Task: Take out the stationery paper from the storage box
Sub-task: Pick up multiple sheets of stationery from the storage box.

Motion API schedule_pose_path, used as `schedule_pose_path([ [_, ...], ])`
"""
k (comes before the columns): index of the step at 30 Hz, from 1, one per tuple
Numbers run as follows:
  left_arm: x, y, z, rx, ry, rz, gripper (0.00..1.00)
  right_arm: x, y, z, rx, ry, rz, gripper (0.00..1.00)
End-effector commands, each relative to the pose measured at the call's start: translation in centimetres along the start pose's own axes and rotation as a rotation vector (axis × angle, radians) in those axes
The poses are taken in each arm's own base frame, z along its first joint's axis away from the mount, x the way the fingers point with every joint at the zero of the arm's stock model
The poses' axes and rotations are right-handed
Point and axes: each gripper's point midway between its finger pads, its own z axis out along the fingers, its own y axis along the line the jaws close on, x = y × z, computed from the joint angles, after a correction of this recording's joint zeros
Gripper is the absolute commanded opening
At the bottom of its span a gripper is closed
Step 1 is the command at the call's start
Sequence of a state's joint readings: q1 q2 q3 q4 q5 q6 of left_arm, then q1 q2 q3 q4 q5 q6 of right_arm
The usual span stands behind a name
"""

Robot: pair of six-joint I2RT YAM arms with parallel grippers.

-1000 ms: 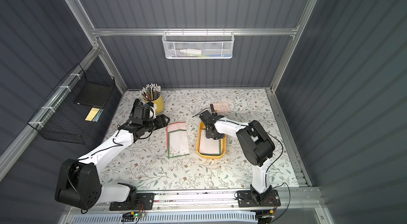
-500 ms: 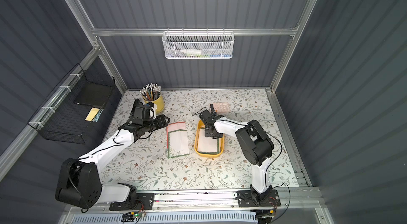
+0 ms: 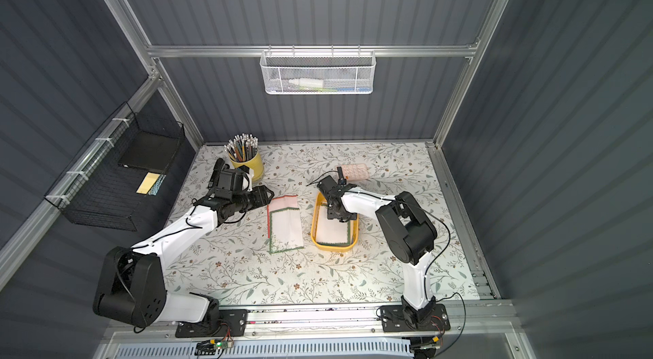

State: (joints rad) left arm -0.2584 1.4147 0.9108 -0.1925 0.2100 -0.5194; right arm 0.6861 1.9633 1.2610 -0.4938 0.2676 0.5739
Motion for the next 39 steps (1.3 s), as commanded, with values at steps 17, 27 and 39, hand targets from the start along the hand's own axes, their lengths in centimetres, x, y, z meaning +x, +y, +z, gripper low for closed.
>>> schedule_pose_path([
  [17,-0.5,-0.3,-0.5,0.011,-0.006,0.003,0.63,9.2,-2.0,4.6,0.031,0.289,-0.054,0.26],
  [27,-0.9,-0.7,-0.6,0.023,-0.020,0.000,0.63,3.5,-1.7,-0.6,0.036,0.132,-0.064,0.05],
  [39,-2.0,-3.2,-1.1,0.132,-0.028,0.002,0.63,0.8,-1.3,-3.7,0.008,0.050,-0.058,0.05],
])
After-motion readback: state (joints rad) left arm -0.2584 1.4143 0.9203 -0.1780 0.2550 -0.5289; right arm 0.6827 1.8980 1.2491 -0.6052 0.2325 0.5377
